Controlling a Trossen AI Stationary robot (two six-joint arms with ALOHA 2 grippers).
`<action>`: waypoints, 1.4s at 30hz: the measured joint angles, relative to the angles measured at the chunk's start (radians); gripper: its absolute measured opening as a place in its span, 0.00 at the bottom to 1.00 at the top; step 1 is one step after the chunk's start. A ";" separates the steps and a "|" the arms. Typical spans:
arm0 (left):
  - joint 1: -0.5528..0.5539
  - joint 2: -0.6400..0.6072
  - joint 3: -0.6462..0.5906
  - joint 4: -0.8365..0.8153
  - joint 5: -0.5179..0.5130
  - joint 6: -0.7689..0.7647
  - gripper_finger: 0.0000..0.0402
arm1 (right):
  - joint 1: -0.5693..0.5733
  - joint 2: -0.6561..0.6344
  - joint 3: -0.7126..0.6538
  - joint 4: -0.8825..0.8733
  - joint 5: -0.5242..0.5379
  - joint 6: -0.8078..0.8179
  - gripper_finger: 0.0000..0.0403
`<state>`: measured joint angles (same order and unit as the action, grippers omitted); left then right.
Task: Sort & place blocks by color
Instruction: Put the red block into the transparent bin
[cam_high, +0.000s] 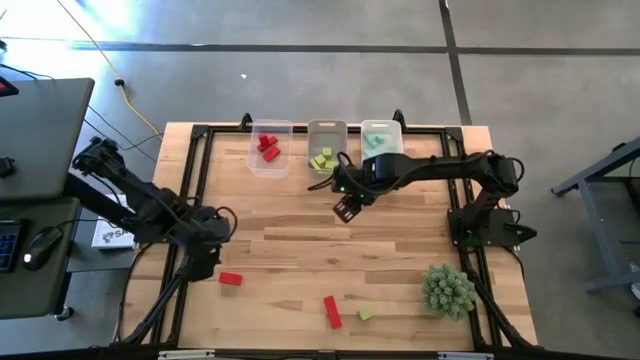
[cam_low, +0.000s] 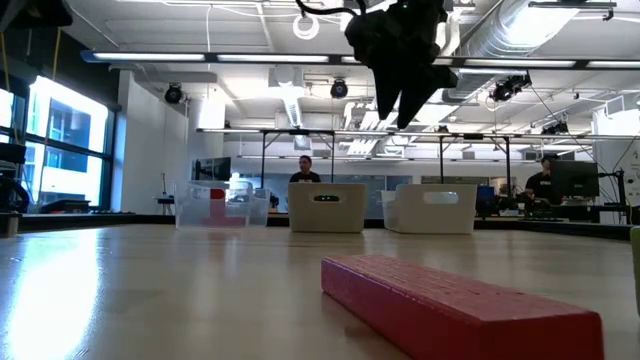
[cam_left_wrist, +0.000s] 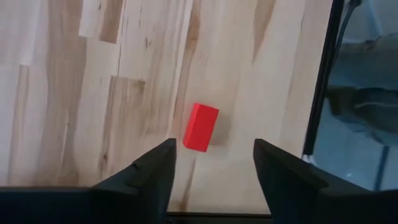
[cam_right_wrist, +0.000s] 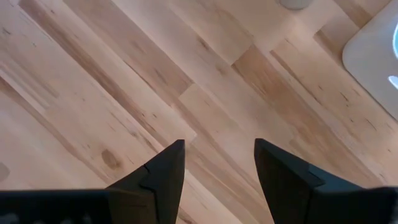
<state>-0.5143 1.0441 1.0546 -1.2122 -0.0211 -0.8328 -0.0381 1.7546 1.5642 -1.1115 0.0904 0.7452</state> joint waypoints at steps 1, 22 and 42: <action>-0.015 0.004 0.000 0.000 -0.014 0.006 0.52 | 0.006 0.000 0.000 0.006 0.012 0.008 0.45; -0.179 0.324 0.000 0.060 -0.174 0.121 0.59 | 0.028 0.000 0.000 0.081 0.042 0.016 0.45; -0.197 0.373 -0.234 0.324 -0.109 0.118 0.59 | 0.047 0.000 0.000 0.081 0.025 0.014 0.45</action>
<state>-0.7109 1.4176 0.8204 -0.8883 -0.1303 -0.7145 0.0087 1.7546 1.5642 -1.0302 0.1156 0.7596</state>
